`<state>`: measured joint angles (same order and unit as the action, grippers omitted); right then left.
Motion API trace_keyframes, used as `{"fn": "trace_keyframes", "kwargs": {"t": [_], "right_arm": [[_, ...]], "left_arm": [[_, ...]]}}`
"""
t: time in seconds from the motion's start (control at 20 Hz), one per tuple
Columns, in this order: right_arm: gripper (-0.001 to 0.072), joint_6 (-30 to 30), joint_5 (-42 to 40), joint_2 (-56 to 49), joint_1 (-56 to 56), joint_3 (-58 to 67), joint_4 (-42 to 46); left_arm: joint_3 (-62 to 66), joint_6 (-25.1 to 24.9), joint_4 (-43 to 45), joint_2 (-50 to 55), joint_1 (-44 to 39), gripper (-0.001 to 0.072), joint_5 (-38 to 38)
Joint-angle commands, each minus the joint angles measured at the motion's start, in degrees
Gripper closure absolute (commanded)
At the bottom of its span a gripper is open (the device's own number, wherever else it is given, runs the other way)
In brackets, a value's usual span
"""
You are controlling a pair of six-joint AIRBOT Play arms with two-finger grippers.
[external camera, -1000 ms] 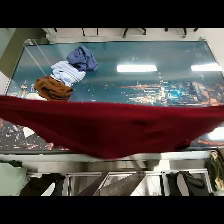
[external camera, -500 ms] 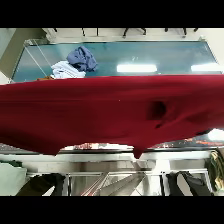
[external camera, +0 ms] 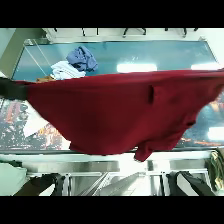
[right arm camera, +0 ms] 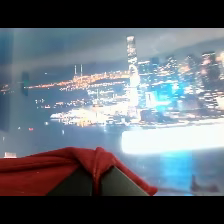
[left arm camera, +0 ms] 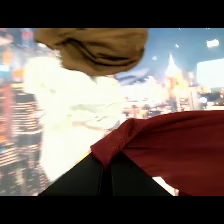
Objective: Fold the shirts.
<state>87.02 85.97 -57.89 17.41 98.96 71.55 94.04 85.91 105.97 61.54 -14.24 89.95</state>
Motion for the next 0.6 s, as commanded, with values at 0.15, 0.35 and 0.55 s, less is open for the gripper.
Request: {"fn": "trace_keyframes", "kwargs": {"t": [0.15,0.35,0.55], "right_arm": [[0.0688,-5.7,-28.3,-19.2,-6.9,-13.9,-0.7],[0.0687,-6.3,-40.2,-29.3,-8.7,-13.9,-6.5],[0.0687,-6.3,-43.8,-32.8,-8.9,-13.9,-8.6]], "left_arm": [[0.2,-9.2,-28.3,25.9,18.3,0.0685,-14.4],[9.5,-9.3,-25.7,37.7,14.3,0.0684,-13.5],[15.2,-7.2,-19.5,42.4,11.1,0.0684,-12.3]]}}
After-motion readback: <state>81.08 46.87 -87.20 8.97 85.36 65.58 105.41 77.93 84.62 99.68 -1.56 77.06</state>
